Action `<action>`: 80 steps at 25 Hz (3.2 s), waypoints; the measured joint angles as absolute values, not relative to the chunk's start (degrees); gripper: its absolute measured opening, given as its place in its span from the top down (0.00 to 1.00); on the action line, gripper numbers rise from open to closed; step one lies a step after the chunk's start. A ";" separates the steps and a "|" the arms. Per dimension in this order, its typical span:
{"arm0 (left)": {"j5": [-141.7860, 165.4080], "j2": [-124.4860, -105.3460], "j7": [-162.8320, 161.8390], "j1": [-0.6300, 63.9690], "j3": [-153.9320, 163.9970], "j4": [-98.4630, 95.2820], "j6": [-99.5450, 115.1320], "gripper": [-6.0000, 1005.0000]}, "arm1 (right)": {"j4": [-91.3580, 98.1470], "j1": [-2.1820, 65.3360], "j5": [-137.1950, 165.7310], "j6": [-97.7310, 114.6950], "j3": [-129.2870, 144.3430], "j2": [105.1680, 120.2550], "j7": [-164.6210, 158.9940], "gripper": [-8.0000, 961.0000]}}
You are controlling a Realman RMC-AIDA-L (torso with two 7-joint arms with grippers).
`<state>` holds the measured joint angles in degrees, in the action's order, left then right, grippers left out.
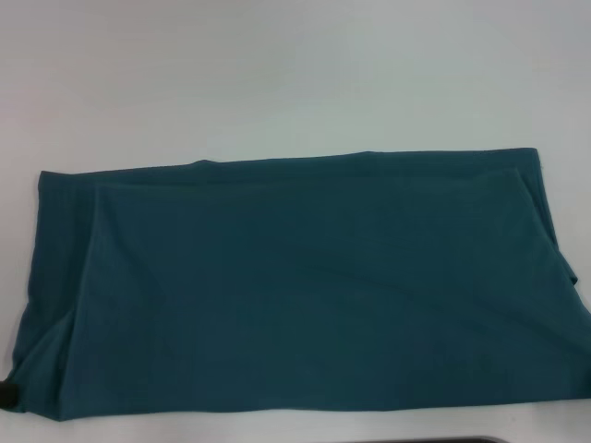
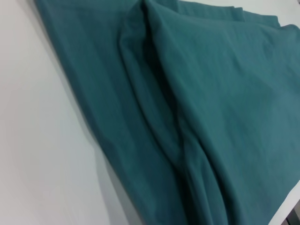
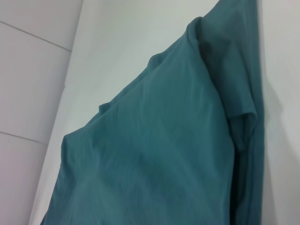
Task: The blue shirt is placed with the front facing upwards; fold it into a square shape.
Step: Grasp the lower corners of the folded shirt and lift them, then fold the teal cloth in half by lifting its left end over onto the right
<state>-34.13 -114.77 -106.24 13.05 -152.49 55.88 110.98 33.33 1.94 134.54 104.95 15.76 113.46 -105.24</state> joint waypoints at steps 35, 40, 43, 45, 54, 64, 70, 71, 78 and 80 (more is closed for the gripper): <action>-32.43 -113.80 -106.64 13.49 -153.28 52.99 106.83 0.99 | 33.62 2.66 134.65 104.36 13.61 113.01 -107.34 0.87; -32.43 -113.78 -106.62 13.47 -153.28 53.00 107.15 0.99 | 33.84 3.09 134.84 104.46 13.94 112.91 -108.32 0.86; -32.46 -113.71 -106.55 13.46 -153.28 53.00 107.37 0.99 | 33.85 3.93 136.62 105.01 13.89 112.79 -108.84 0.86; -32.52 -113.69 -106.43 13.47 -153.28 53.00 107.52 0.99 | 33.75 4.53 137.54 105.60 13.65 112.73 -108.94 0.86; -32.88 -113.30 -106.71 14.10 -155.31 53.47 107.74 0.99 | 33.98 5.79 137.34 107.35 12.66 112.04 -111.16 0.55; -31.55 -112.49 -107.13 15.32 -155.72 53.60 109.00 0.96 | 34.28 6.64 137.27 108.34 11.06 111.15 -112.59 0.51; -30.75 -112.40 -107.59 15.63 -155.90 53.62 109.69 0.89 | 34.28 7.21 137.27 108.41 10.05 110.75 -112.79 0.51; -30.85 -112.31 -107.65 15.75 -156.19 53.65 109.76 0.87 | 34.28 7.35 137.27 108.43 9.90 110.69 -112.86 0.51; -31.25 -111.56 -107.94 18.01 -161.37 53.46 109.93 0.75 | 34.36 8.44 137.20 109.07 9.13 110.35 -113.16 0.51; -31.31 -111.54 -108.04 19.02 -162.63 53.36 109.79 0.71 | 34.64 8.64 137.13 109.40 8.71 110.25 -113.14 0.51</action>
<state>-31.31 -111.54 -108.04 19.02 -162.63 53.36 109.79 34.64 8.64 137.13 109.40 8.71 110.25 -113.15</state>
